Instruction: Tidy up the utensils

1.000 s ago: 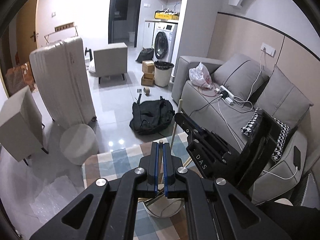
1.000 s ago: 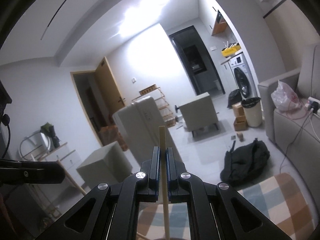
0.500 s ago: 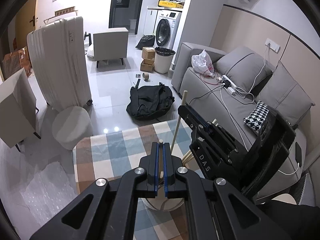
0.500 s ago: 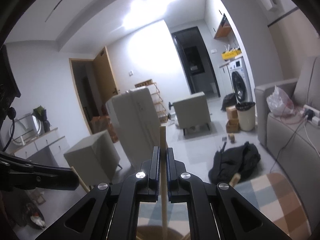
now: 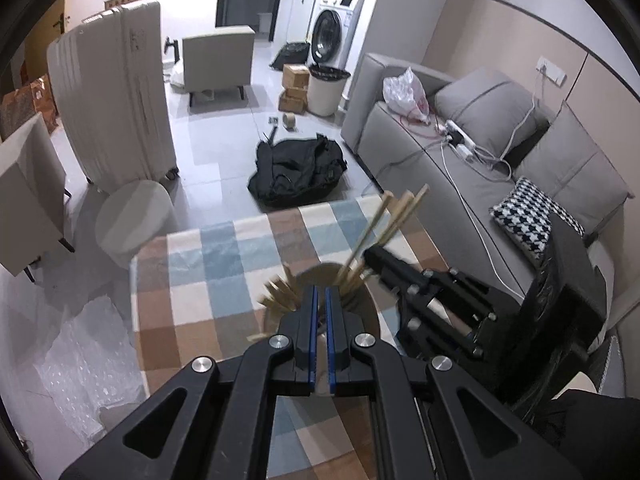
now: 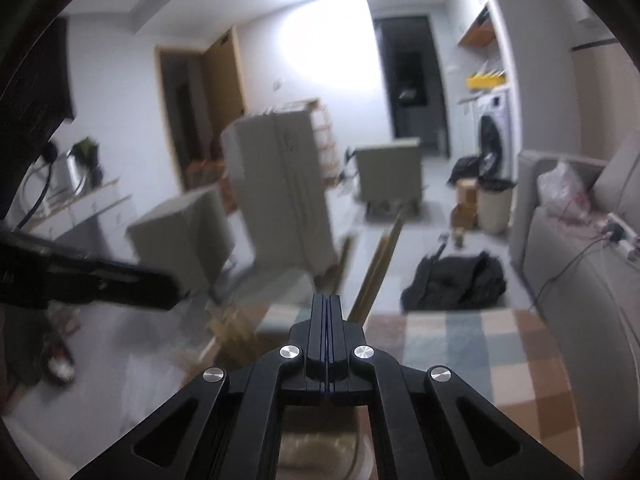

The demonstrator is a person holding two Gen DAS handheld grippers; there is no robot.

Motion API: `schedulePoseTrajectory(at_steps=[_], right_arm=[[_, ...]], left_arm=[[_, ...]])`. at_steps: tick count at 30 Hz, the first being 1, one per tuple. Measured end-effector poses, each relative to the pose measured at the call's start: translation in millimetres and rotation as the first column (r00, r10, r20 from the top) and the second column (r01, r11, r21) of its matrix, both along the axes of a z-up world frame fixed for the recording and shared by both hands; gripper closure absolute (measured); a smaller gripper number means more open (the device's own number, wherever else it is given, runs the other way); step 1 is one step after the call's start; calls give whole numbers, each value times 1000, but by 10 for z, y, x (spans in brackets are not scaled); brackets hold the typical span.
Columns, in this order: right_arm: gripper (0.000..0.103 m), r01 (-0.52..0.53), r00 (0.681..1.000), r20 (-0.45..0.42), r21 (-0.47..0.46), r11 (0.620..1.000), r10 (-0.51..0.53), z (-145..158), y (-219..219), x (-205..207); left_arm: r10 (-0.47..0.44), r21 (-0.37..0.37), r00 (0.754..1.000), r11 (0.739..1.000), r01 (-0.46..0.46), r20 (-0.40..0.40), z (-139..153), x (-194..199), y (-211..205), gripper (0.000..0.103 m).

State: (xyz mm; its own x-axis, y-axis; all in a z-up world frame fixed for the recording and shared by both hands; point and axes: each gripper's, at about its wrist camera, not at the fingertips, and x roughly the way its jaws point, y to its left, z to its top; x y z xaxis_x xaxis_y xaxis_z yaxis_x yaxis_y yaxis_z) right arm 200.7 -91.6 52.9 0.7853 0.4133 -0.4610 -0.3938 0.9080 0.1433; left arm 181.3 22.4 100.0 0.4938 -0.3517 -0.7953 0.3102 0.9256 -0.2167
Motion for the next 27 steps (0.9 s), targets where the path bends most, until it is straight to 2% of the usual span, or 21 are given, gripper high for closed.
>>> schedulePoseTrajectory(at_steps=[4, 7, 8, 10, 11, 12, 13, 14, 15, 18, 21, 23, 27], right_arm=[[100, -9, 1000, -13, -15, 1000, 9, 6, -56, -176], [100, -18, 999, -28, 26, 999, 19, 46, -198, -367], [97, -19, 999, -34, 24, 1000, 20, 52, -246, -442], [81, -15, 999, -49, 29, 999, 16, 48, -344, -577], [67, -13, 998, -60, 32, 999, 15, 47, -398, -651], [62, -12, 998, -62, 33, 999, 14, 47, -445, -720], [61, -7, 998, -60, 27, 1000, 9, 54, -486, -796], [58, -9, 998, -63, 21, 1000, 10, 68, -525, -871], [51, -16, 998, -66, 22, 1000, 17, 84, -554, -928], [32, -20, 998, -57, 19, 1000, 21, 159, -631, -1121], [23, -30, 999, -41, 37, 999, 32, 292, -658, -1244], [18, -38, 999, -21, 50, 998, 39, 414, -641, -1312], [4, -45, 999, 29, 87, 995, 42, 616, -636, -1461]], left_arm=[[-4, 7, 1000, 1000, 5, -24, -32, -31, -24, 103], [27, -6, 1000, 1000, -27, 4, 46, -120, 35, 103], [39, -5, 999, 999, -39, 3, 56, -153, 52, 102], [57, -15, 998, 998, -57, -13, 59, -226, 78, 96], [62, -12, 998, 998, -63, -12, 50, -256, 77, 92], [69, 1, 998, 998, -69, 6, 56, -336, 60, 88], [74, 13, 997, 997, -74, 19, 60, -389, 50, 85], [85, 23, 996, 996, -86, 34, 72, -477, 43, 76], [99, 24, 994, 995, -100, 44, 74, -539, 36, 65], [164, 14, 983, 986, -165, 77, 101, -731, 83, 45], [227, 24, 965, 972, -232, 130, 142, -927, 119, 33], [252, 33, 954, 965, -260, 164, 167, -1010, 121, 29], [301, 41, 915, 946, -323, 268, 269, -1263, 104, 16]])
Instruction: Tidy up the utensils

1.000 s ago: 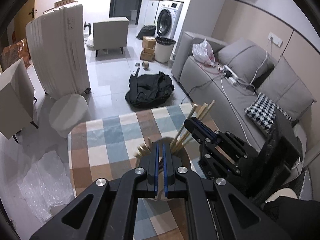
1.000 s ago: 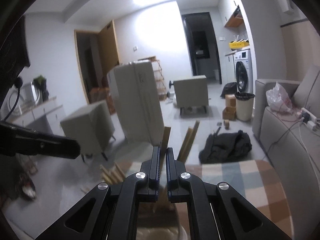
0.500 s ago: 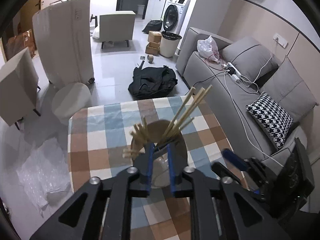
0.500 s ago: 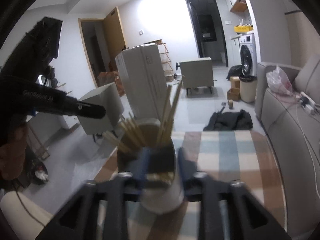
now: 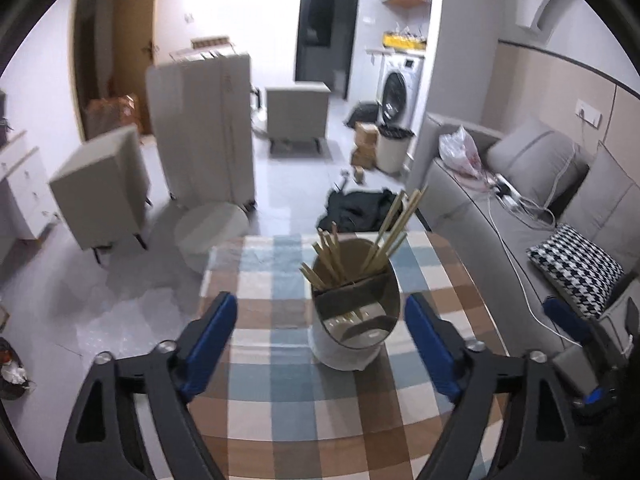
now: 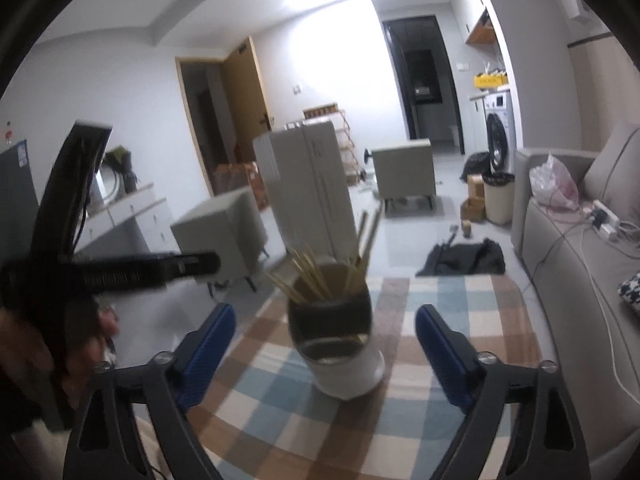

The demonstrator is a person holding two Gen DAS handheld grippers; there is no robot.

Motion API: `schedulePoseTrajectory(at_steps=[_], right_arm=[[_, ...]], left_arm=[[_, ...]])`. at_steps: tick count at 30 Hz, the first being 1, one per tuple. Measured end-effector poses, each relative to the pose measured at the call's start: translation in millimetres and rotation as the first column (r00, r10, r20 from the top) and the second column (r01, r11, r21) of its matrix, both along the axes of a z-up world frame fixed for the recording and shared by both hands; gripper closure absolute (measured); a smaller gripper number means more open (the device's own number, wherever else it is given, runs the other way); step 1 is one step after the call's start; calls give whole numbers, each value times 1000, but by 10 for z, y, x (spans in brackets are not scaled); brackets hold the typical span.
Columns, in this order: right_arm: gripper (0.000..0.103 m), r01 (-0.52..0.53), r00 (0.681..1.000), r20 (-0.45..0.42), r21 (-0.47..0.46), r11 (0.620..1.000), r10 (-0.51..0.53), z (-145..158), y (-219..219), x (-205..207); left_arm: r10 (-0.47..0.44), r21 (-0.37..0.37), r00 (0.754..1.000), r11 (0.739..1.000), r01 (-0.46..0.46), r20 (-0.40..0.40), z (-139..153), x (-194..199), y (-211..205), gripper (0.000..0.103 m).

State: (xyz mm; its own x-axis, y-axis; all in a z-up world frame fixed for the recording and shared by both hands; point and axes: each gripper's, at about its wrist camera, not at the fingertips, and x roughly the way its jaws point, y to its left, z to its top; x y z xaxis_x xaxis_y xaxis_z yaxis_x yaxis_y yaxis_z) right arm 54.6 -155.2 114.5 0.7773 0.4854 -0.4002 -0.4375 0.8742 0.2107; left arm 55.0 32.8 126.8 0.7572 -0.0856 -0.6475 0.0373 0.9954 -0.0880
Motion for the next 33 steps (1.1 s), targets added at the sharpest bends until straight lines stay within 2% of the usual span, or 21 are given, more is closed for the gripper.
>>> schedulePoseTrajectory(at_steps=[5, 8, 33], right_arm=[[0, 16, 999, 42, 14, 1000, -16, 107, -38, -143], [0, 20, 999, 46, 30, 999, -21, 127, -88, -191], [0, 52, 995, 75, 87, 995, -58, 135, -338, -310]], left_arm=[[52, 42, 997, 998, -55, 64, 69, -116, -31, 7], [56, 54, 995, 997, -61, 85, 86, -177, -55, 6], [62, 71, 993, 995, -70, 104, 11, -381, -248, 6]])
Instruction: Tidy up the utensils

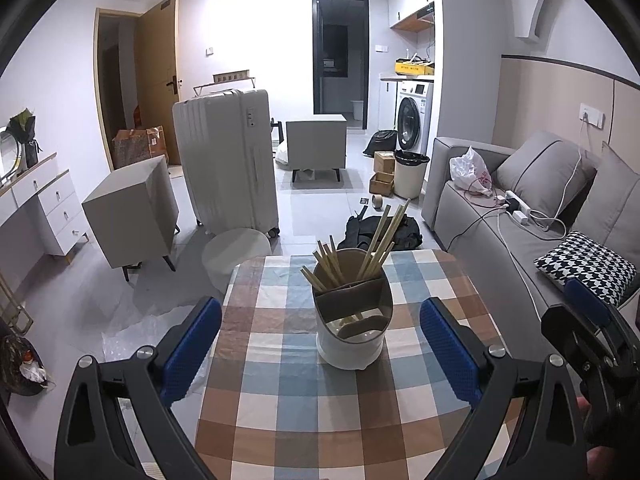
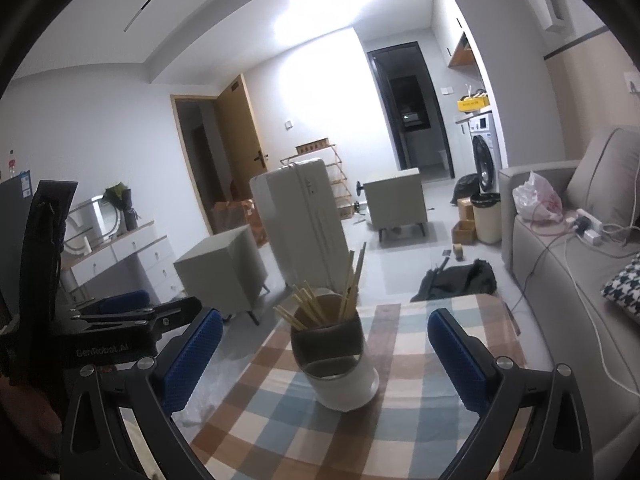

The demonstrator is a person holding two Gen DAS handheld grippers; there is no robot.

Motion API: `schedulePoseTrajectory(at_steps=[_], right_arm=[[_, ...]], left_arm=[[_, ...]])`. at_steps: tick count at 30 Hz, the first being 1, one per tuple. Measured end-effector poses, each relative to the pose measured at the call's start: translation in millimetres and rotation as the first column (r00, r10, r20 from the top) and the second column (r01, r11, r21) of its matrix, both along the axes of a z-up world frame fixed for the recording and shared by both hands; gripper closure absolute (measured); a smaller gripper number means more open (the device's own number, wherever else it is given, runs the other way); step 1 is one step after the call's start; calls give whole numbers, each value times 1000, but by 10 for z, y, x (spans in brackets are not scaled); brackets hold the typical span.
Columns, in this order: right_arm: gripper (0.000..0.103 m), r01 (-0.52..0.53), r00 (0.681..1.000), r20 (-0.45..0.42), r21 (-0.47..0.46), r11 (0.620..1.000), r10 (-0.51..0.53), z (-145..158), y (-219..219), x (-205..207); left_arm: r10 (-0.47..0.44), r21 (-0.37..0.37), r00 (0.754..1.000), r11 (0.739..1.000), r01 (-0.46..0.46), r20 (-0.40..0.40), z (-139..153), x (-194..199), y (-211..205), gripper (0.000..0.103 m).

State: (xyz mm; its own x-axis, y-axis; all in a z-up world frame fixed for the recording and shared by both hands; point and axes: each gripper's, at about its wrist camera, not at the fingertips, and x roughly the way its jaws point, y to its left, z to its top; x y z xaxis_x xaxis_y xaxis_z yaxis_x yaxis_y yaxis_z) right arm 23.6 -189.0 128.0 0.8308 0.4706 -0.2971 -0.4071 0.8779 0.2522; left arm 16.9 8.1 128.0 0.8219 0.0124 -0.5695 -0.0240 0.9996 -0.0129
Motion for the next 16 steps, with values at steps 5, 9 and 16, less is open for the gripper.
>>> schedulePoseTrajectory(at_steps=[5, 9, 16], right_arm=[[0, 1, 1000, 0, 0, 1000, -1, -1, -4, -2], [0, 4, 1000, -7, 4, 1000, -4, 0, -16, -1], [0, 4, 1000, -18, 2, 1000, -4, -34, -23, 22]], left_arm=[[-7, -1, 1000, 1000, 7, 2, 9, -9, -6, 6], [-10, 6, 1000, 1000, 10, 14, 19, -31, -17, 6], [-13, -7, 1000, 1000, 13, 14, -12, -40, -6, 6]])
